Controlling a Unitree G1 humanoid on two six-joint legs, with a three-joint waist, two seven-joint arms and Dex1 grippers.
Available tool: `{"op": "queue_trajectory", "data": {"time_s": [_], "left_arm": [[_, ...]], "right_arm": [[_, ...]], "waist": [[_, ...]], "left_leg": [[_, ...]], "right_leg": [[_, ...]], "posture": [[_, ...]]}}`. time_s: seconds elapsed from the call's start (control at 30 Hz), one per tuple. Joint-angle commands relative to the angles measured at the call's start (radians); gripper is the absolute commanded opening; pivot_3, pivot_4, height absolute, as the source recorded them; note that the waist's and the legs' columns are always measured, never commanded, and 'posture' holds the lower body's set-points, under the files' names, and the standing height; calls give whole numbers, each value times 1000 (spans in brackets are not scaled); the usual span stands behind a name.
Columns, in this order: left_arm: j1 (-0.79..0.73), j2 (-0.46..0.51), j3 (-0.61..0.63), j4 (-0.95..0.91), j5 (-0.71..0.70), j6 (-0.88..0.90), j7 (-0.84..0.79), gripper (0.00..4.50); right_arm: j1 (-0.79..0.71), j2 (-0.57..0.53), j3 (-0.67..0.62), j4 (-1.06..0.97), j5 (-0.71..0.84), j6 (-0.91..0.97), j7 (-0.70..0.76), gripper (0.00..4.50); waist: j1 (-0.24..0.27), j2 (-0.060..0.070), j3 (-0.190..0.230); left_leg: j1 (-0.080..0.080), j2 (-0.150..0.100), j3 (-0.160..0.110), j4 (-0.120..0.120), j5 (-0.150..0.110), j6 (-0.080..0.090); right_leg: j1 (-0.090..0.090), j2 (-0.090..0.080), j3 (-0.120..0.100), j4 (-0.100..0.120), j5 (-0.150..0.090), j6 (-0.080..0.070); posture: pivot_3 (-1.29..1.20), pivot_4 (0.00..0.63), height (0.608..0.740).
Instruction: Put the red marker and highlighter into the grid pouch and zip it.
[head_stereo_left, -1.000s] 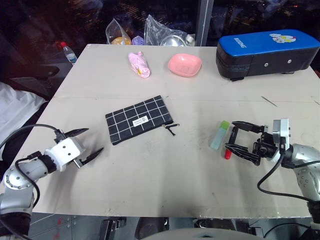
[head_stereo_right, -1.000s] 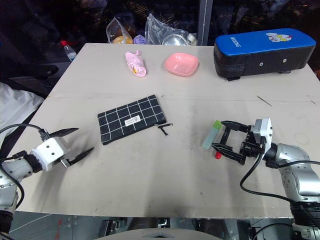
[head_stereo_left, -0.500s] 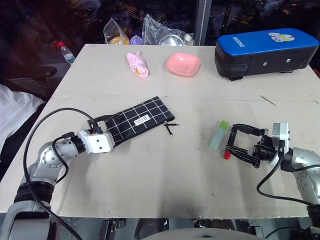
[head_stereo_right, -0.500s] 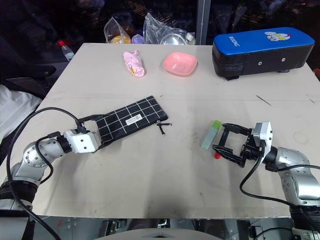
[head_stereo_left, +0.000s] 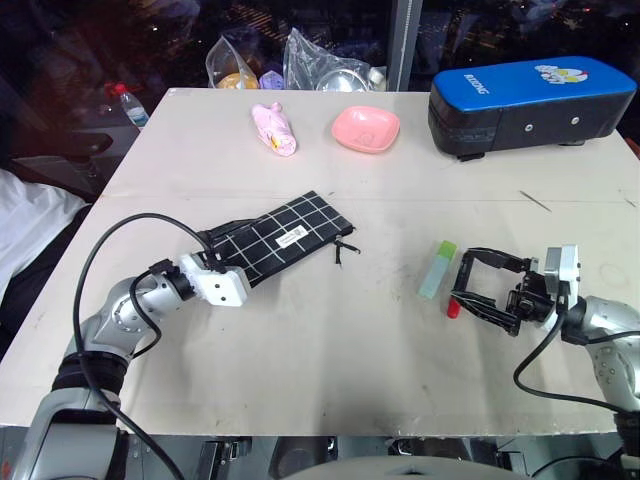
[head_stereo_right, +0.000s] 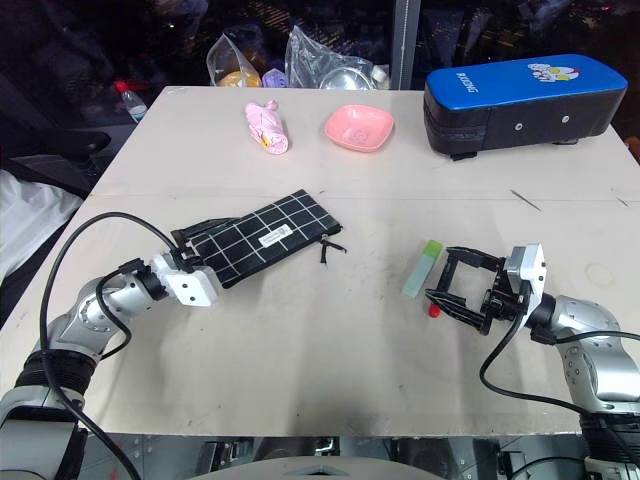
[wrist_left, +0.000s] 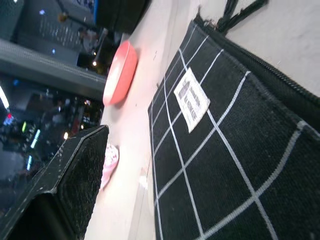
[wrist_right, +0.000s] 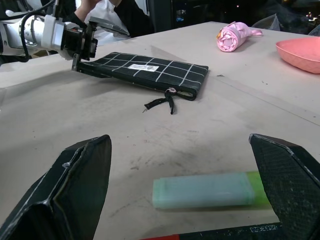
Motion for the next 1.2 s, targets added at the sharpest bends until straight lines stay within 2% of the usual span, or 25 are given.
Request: {"op": "queue_trajectory", "data": {"time_s": [0.03, 0.07, 0.1, 0.17, 0.43, 0.73, 0.8, 0.9, 1.03, 1.2], "left_arm": [[-14, 11, -5, -30, 22, -32, 50, 4457], [-15, 11, -7, -27, 27, -34, 57, 4457], [-17, 12, -8, -24, 30, -36, 64, 4068], [-18, 13, -12, -19, 34, -39, 76, 3613], [-13, 26, -29, -11, 22, -20, 93, 80], [-3, 18, -29, -42, 7, 11, 94, 80], [8, 1, -27, -77, -42, 40, 78, 80], [15, -46, -29, -181, -177, 154, 29, 80], [4, -128, -35, -346, -323, 345, -30, 80], [-7, -231, -58, -499, -406, 560, -77, 80]], "right_arm": [[-7, -2, -23, -31, 12, -19, -3, 4465], [-7, -2, -22, -32, 11, -19, -6, 4465], [-7, -1, -23, -32, 11, -19, -7, 4465], [-7, 0, -23, -32, 12, -20, -8, 4465], [-21, 16, -20, -40, 37, -22, 4, 4465], [-34, 27, -19, -49, 53, -11, -6, 4465], [-35, 28, -17, -50, 36, -13, -26, 4465], [-53, 42, -1, -63, 20, -1, -71, 4465], [-115, 86, 44, -119, -1, 88, -207, 4465], [-217, 92, 142, -180, -86, 261, -377, 4465]], "waist": [[1, 0, 0], [1, 0, 0], [2, 0, 0], [4, 0, 0], [6, 0, 0], [7, 0, 0], [6, 0, 0], [8, 0, 0], [6, 0, 0], [4, 0, 0]], "left_leg": [[0, 0, 0, 0, 0, 0], [0, 0, 0, 0, 0, 0], [0, 0, 0, 0, 0, 0], [0, 0, 0, 0, 0, 0], [0, 0, 1, 0, 0, 0], [0, 0, 1, 0, 1, -2], [0, 0, 1, 0, 2, -3], [0, 0, 1, 0, 2, -4], [0, 1, 1, 2, 3, -5], [1, 1, 1, 2, 3, -5]], "right_leg": [[0, 0, 0, 0, 0, 0], [0, 0, 0, 0, 0, 0], [0, 0, 0, 0, 0, 0], [0, 0, 0, 0, 0, 0], [0, 1, 0, 0, 0, 0], [0, 1, 1, 0, 0, 0], [0, 1, 1, 0, 0, 0], [0, 1, 1, 1, 0, 0], [0, 1, 2, 3, 0, 0], [-1, 2, 3, 5, 0, 0]], "posture": [[0, 150, 740], [0, 150, 740], [0, 150, 740], [0, 150, 740], [0, 150, 740], [0, 150, 740], [0, 150, 740], [0, 150, 740], [0, 150, 740], [0, 150, 740]]}}
